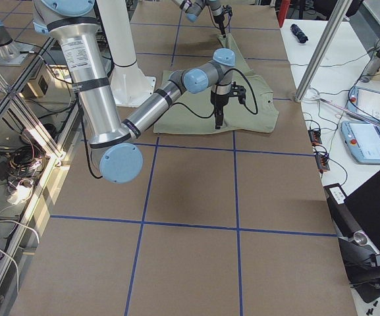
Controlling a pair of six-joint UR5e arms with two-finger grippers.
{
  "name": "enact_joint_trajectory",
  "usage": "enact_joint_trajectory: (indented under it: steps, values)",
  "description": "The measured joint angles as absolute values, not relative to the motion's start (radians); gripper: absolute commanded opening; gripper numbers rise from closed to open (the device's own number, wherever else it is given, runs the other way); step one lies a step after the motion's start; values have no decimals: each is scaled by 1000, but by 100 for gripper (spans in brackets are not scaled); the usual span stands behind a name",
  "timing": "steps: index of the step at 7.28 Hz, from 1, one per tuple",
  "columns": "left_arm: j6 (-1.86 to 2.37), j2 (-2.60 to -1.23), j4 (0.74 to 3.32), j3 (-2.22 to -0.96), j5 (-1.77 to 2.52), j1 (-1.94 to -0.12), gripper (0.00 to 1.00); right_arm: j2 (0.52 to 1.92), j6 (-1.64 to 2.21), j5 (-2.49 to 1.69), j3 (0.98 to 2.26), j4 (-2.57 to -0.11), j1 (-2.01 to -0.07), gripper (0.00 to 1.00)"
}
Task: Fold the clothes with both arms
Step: 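Lay the sleeve diagonally on the shirt, release, and withdraw the right gripper, then grasp the cuff of the other sleeve with the left gripper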
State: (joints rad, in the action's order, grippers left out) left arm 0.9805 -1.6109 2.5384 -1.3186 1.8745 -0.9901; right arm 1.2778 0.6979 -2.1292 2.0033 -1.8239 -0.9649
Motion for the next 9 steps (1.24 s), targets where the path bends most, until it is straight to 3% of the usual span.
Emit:
enact_joint_trajectory:
  steps: [3,4,6,8,9]
  values:
    - [981,-1610,2539,-1319,1875,-991,57,1278,698,-2130,2003,-1824,-970,100]
    - [982,-1610,2539,-1319,1876,-990,46,1278,698,-2130,2004,-1824,-971,100]
    - [983,-1610,2539,-1321,1876,-990,13,1278,698,-2131,2004,-1824,-974,100]
    - [985,-1609,2537,-1334,1876,-991,0,1278,698,-2131,2004,-1824,-976,100]
    - [984,-1603,2533,-1353,1877,-992,0,1278,698,-2131,2003,-1824,-977,100]
